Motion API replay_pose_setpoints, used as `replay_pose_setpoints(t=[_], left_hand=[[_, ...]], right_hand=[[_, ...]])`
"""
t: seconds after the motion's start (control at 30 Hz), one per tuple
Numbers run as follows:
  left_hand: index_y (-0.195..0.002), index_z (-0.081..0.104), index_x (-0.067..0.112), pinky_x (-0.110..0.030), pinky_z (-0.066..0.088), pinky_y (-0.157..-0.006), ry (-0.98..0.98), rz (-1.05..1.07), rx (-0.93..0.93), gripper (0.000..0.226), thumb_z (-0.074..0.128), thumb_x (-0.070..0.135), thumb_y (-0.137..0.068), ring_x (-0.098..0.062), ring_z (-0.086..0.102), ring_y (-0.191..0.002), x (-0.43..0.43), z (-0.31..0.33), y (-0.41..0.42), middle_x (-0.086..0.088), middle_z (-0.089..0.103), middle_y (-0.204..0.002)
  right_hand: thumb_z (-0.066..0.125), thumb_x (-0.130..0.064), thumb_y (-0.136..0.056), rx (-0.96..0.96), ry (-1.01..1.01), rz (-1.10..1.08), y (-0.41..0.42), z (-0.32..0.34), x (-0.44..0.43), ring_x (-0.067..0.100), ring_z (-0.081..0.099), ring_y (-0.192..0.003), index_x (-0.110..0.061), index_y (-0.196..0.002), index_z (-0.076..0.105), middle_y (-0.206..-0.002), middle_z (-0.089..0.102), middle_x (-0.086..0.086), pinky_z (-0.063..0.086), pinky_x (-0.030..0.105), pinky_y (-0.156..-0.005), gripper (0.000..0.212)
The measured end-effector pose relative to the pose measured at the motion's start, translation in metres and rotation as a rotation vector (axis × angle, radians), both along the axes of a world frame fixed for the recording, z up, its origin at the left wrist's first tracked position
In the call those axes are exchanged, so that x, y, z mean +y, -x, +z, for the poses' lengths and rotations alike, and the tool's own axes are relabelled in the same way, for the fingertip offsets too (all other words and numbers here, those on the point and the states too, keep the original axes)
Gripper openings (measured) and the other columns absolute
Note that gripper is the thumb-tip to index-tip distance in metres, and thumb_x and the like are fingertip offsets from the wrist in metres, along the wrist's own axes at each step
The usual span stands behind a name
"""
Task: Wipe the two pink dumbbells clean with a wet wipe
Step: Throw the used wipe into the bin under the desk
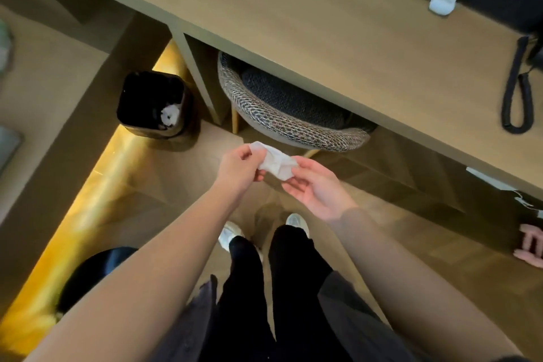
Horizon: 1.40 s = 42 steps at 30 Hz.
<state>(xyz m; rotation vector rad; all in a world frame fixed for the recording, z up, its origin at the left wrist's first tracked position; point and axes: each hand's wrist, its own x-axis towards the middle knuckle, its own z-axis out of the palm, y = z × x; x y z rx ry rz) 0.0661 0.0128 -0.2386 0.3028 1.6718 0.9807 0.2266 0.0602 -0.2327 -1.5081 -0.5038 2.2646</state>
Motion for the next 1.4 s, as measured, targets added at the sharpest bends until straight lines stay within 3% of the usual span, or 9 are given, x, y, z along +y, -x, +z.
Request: replay_pose_setpoints(t=[0.1, 0.23, 0.37, 0.5, 0.6, 0.7, 0.83, 1.17, 1.4], left_hand=[[-0.087, 0.066, 0.006, -0.021, 0.047, -0.054, 0.016, -0.004, 0.004, 0.017, 0.056, 0.011, -0.099, -0.011, 0.051, -0.053, -0.001, -0.006, 0.033, -0.008, 0.059, -0.073], [-0.08, 0.068, 0.012, -0.023, 0.049, -0.056, 0.069, 0.031, 0.011, 0.02, 0.057, 0.009, -0.096, -0.008, 0.054, -0.051, 0.005, -0.014, 0.074, 0.004, 0.06, -0.06], [-0.084, 0.067, 0.004, -0.028, 0.05, -0.061, 0.117, 0.025, 0.02, 0.017, 0.056, 0.008, -0.096, -0.012, 0.053, -0.052, 0.026, -0.02, 0.121, -0.007, 0.057, -0.071], [-0.092, 0.067, -0.005, -0.018, 0.05, -0.053, 0.153, -0.039, 0.1, 0.017, 0.057, 0.008, -0.095, -0.009, 0.059, -0.054, 0.051, -0.02, 0.178, -0.011, 0.06, -0.079], [-0.081, 0.068, 0.007, -0.014, 0.05, -0.052, 0.128, -0.104, 0.152, 0.018, 0.058, 0.009, -0.096, -0.002, 0.061, -0.057, 0.071, -0.016, 0.219, -0.003, 0.063, -0.074], [-0.082, 0.067, 0.009, -0.016, 0.05, -0.055, 0.135, -0.145, 0.138, 0.02, 0.057, 0.011, -0.099, -0.012, 0.057, -0.068, 0.083, -0.011, 0.249, -0.004, 0.061, -0.076], [-0.077, 0.062, 0.008, -0.015, 0.045, -0.051, 0.121, -0.22, 0.138, 0.023, 0.056, 0.009, -0.099, -0.014, 0.053, -0.062, 0.099, -0.005, 0.277, -0.007, 0.057, -0.072], [-0.098, 0.065, 0.013, -0.015, 0.054, -0.06, 0.207, -0.512, 0.034, 0.011, 0.057, 0.02, -0.101, -0.01, 0.062, -0.071, 0.134, -0.025, 0.365, -0.005, 0.065, -0.087], [-0.115, 0.064, 0.0, -0.015, 0.053, -0.061, 0.247, -0.723, 0.069, 0.022, 0.055, 0.014, -0.102, -0.011, 0.059, -0.072, 0.138, -0.049, 0.409, -0.009, 0.064, -0.093]], right_hand=[[0.054, 0.005, -0.094, -0.027, 0.009, 0.014, 0.035, -0.008, 0.0, 0.021, 0.065, -0.087, -0.001, -0.121, 0.058, -0.104, 0.066, 0.017, 0.058, 0.033, -0.078, 0.029], [0.056, 0.01, -0.089, -0.013, 0.015, 0.025, 0.081, -0.013, 0.009, 0.021, 0.062, -0.075, -0.006, -0.096, 0.067, -0.086, 0.067, 0.015, 0.052, 0.033, -0.074, 0.021], [0.059, 0.009, -0.088, -0.033, 0.112, 0.015, 0.128, -0.024, 0.028, 0.02, 0.071, -0.074, -0.012, -0.08, 0.074, -0.085, 0.074, 0.013, 0.057, 0.033, -0.076, 0.027], [0.055, 0.002, -0.094, -0.082, 0.191, 0.164, 0.183, -0.031, 0.046, 0.016, 0.064, -0.072, -0.012, -0.099, 0.062, -0.082, 0.07, 0.007, 0.052, 0.03, -0.076, 0.016], [0.055, 0.003, -0.095, -0.109, 0.216, 0.183, 0.225, -0.031, 0.06, 0.016, 0.062, -0.073, -0.012, -0.094, 0.061, -0.079, 0.068, 0.007, 0.051, 0.03, -0.074, 0.017], [0.054, 0.005, -0.094, -0.163, 0.207, 0.174, 0.258, -0.027, 0.081, 0.018, 0.061, -0.073, -0.014, -0.091, 0.059, -0.079, 0.065, 0.008, 0.051, 0.03, -0.07, 0.019], [0.056, 0.004, -0.093, -0.253, 0.179, 0.16, 0.288, -0.025, 0.1, 0.017, 0.06, -0.072, -0.01, -0.094, 0.06, -0.081, 0.065, 0.01, 0.051, 0.03, -0.07, 0.015], [0.058, -0.001, -0.093, -0.365, 0.2, -0.166, 0.368, -0.045, 0.081, 0.017, 0.061, -0.076, -0.008, -0.1, 0.06, -0.087, 0.065, 0.011, 0.051, 0.028, -0.066, 0.01], [0.057, -0.012, -0.096, -0.327, 0.204, -0.369, 0.422, -0.077, 0.042, 0.013, 0.065, -0.071, -0.013, -0.1, 0.064, -0.088, 0.067, 0.007, 0.052, 0.029, -0.065, 0.008]])
